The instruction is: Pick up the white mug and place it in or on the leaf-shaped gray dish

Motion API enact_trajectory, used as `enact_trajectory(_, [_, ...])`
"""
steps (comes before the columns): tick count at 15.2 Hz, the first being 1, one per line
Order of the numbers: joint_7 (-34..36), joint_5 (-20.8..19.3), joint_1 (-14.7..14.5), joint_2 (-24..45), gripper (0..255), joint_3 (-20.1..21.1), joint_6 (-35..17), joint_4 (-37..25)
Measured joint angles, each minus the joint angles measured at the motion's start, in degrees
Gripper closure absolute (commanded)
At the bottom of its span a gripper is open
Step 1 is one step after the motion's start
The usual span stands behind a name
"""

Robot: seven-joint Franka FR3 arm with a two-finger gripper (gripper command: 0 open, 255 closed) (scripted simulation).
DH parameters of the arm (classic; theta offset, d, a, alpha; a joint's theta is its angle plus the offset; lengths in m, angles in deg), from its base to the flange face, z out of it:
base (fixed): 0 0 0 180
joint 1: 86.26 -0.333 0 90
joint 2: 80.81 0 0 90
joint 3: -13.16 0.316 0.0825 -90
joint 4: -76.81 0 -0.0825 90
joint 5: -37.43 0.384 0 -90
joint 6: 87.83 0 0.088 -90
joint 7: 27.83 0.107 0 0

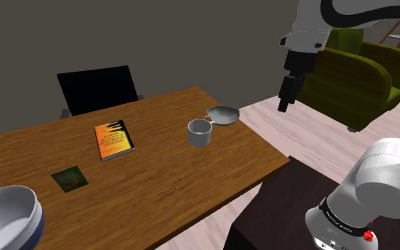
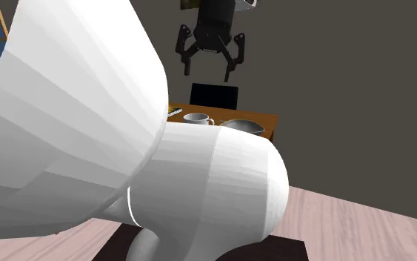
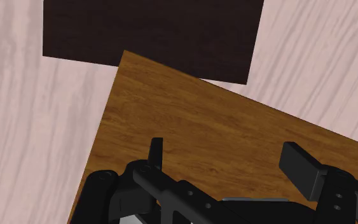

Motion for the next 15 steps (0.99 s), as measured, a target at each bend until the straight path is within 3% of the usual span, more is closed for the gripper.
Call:
enact_trajectory(5, [2.05,0.92,-0.97,4.54,0,2.82,-5.24,0.03])
enact_trajectory(15, [8.94,0.0,-2.72,23.64,0,10.63,-20.02,-6.29])
